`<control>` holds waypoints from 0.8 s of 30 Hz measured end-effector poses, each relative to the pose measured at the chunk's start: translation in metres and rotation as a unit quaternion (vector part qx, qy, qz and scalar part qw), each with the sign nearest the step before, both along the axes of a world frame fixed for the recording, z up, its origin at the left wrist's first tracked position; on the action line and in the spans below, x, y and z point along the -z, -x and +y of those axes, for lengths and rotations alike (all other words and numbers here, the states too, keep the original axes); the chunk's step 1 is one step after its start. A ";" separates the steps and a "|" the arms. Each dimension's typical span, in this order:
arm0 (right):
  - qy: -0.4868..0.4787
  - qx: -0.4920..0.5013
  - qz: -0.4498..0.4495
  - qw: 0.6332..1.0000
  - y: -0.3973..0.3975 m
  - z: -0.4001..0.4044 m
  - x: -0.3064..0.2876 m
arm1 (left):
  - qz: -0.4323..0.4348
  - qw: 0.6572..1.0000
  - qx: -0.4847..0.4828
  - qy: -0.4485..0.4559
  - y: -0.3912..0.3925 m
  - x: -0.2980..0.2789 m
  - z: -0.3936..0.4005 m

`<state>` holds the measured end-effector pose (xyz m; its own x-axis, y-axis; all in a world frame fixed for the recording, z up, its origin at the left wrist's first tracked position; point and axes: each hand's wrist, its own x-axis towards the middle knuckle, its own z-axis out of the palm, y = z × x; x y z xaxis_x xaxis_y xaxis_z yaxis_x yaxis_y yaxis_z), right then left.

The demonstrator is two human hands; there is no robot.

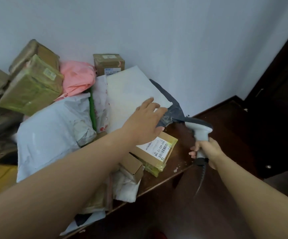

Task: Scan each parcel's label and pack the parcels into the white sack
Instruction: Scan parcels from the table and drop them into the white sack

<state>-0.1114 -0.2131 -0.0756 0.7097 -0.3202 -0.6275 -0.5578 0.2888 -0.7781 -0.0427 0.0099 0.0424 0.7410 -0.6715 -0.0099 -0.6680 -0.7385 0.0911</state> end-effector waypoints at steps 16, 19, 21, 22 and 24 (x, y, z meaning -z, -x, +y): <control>-0.100 -0.199 -0.279 0.934 0.063 0.248 -0.219 | -0.189 0.976 -0.068 0.086 0.137 -0.140 0.268; -0.119 -0.259 -0.280 0.917 0.068 0.309 -0.242 | -0.205 0.964 -0.142 0.095 0.171 -0.153 0.338; -0.125 -0.281 -0.271 0.912 0.068 0.349 -0.251 | -0.200 0.956 -0.194 0.092 0.194 -0.158 0.385; -0.128 -0.292 -0.263 0.911 0.068 0.369 -0.255 | -0.199 0.951 -0.218 0.093 0.205 -0.159 0.407; -0.122 -0.309 -0.240 0.912 0.068 0.407 -0.262 | -0.201 0.940 -0.261 0.092 0.225 -0.161 0.449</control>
